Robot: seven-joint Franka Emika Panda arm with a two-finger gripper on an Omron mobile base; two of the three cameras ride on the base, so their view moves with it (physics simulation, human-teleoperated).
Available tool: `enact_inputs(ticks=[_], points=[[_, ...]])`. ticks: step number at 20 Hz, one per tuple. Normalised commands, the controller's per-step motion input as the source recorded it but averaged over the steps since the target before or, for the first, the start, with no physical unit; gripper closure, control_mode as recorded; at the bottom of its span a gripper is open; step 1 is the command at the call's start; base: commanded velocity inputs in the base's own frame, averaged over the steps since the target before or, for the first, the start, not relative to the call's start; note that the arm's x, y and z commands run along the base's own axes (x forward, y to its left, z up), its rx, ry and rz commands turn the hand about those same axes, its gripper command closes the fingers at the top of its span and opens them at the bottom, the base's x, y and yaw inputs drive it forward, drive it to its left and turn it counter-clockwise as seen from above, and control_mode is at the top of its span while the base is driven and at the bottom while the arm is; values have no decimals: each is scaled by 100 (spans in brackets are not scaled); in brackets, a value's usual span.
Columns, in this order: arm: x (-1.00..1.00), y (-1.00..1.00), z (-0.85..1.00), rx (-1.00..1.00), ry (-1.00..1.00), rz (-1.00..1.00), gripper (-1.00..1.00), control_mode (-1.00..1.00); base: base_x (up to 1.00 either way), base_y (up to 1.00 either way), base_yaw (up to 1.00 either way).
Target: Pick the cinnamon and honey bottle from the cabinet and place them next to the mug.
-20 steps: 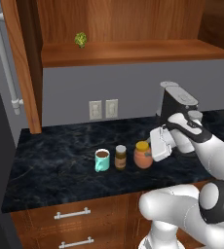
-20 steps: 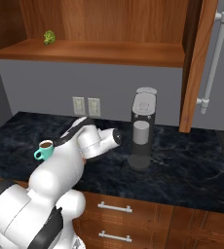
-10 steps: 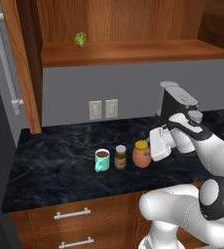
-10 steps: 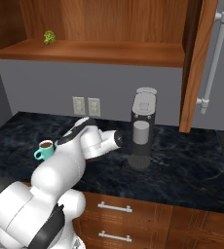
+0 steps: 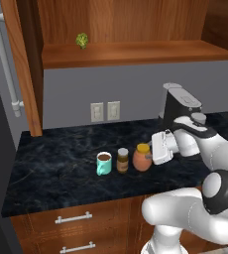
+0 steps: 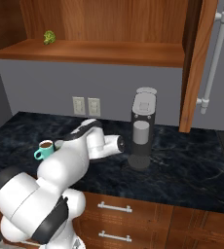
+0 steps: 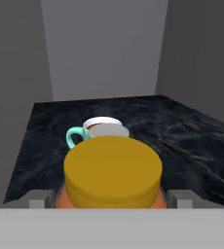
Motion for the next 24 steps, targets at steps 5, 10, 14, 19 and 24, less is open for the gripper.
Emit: enact_inputs(ticks=[5, 10, 14, 19, 24], points=[[0, -1, -20, 0, 0, 0, 100, -100, 0, 0, 0], [0, 0, -8, 0, 0, 0, 100, -100, 0, 0, 0], [10, 0, -3, 0, 0, 0, 100, -100, 0, 0, 0], [43, 0, 0, 0, 0, 0, 100, -100, 0, 0, 0], [16, -1, -6, 0, 0, 0, 100, -100, 0, 0, 0]])
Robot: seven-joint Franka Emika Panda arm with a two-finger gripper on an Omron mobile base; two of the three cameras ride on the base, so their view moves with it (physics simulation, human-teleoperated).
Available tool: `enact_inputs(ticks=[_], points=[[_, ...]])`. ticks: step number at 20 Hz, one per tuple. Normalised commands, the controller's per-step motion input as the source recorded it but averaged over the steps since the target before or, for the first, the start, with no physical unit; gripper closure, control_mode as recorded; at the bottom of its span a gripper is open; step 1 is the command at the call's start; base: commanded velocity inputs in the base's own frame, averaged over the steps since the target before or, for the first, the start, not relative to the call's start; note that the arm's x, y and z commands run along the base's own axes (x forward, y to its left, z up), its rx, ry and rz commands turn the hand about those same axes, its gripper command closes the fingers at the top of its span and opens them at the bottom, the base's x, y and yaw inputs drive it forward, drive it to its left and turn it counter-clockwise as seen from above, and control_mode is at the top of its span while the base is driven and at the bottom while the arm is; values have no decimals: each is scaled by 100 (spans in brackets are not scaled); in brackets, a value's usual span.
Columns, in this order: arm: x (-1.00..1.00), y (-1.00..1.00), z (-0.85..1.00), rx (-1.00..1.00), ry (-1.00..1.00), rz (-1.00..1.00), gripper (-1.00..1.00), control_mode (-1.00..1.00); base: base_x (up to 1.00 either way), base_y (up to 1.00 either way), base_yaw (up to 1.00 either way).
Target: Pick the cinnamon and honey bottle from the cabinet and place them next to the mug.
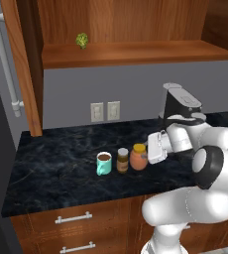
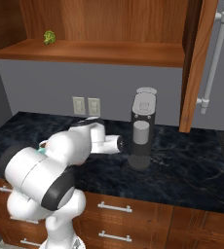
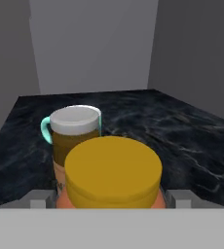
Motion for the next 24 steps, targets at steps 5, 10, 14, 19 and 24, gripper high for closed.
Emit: enact_inputs(ticks=[5, 10, 14, 19, 24], points=[[0, 0, -18, 0, 0, 0, 100, -100, 0, 0, 0], [0, 0, -14, 0, 0, 0, 100, -100, 0, 0, 0], [0, 0, 0, 0, 0, 0, -100, -100, 0, 0, 0], [0, 0, 0, 0, 0, 0, -100, -100, 0, 0, 0], [0, 0, 0, 0, 0, 0, -100, -100, 0, 0, 0]])
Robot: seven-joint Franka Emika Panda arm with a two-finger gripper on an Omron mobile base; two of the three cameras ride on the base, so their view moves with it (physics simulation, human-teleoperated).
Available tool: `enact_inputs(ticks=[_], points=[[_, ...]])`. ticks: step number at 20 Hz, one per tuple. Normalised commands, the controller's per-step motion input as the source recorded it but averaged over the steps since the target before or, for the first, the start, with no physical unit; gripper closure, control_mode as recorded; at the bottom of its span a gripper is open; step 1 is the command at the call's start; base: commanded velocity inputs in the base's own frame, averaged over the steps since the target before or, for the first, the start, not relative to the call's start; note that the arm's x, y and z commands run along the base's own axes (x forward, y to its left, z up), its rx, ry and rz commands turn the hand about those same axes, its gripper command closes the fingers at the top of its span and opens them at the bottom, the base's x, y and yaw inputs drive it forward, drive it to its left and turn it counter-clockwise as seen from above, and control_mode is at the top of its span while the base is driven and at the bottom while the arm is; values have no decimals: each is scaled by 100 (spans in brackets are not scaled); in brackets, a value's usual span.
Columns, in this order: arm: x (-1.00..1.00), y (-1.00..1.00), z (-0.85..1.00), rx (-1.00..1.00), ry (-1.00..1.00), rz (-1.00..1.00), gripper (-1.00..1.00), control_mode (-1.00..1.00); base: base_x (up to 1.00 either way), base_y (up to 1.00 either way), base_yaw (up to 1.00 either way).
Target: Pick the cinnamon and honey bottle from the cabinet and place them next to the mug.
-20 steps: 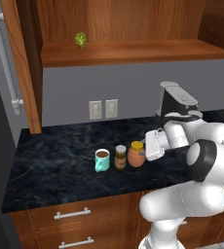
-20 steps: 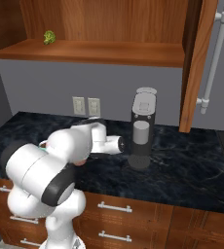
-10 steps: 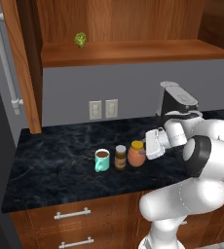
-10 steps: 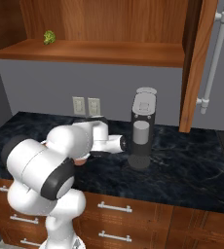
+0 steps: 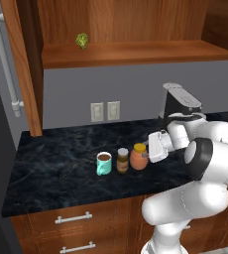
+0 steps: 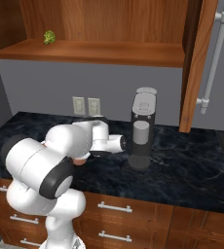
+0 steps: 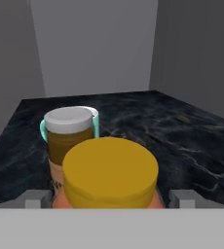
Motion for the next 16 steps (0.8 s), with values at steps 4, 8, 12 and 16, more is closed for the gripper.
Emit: enact_inputs(ticks=[4, 8, 12, 16], points=[[-4, 0, 6, 0, -1, 0, -100, -100, 0, 0, 0], [-6, 0, 26, 0, -6, 0, -100, -100, 0, 0, 0], [-15, 0, 50, 1, -6, 0, -100, -100, 0, 0, 0], [-40, 0, 61, 1, 0, -2, -100, -100, 0, 0, 0]])
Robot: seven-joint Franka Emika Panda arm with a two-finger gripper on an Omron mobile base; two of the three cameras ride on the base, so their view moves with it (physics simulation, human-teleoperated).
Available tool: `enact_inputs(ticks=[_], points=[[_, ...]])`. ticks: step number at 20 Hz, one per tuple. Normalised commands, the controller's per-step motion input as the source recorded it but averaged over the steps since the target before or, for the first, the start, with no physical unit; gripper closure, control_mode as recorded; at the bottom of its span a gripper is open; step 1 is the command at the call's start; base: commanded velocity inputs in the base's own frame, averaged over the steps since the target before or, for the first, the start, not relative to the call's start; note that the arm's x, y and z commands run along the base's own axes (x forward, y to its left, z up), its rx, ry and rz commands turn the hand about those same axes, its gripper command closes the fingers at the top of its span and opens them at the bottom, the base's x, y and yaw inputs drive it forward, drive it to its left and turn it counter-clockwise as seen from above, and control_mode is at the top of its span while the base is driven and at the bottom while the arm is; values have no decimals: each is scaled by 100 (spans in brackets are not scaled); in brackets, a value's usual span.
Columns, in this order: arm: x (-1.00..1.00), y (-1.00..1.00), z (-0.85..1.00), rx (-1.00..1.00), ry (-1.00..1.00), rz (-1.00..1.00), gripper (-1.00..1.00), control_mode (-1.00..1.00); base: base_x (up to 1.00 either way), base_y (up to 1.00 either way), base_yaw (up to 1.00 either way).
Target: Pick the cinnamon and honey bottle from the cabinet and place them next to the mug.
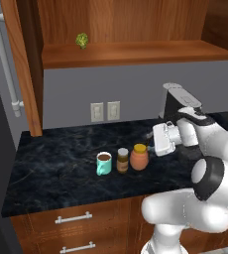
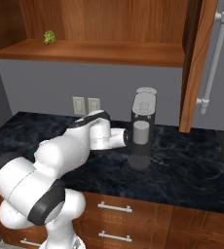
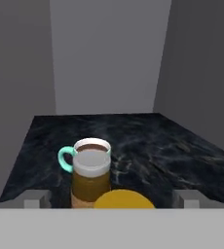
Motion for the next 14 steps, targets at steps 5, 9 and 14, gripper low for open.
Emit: enact_inputs(ticks=[5, 9, 14], points=[[-65, 10, 75, 0, 6, -18, -100, -100, 0, 0, 0], [-59, 4, 74, 0, 11, -25, -100, -100, 0, 0, 0], [-61, 0, 77, -1, 14, -29, -100, -100, 0, 0, 0]])
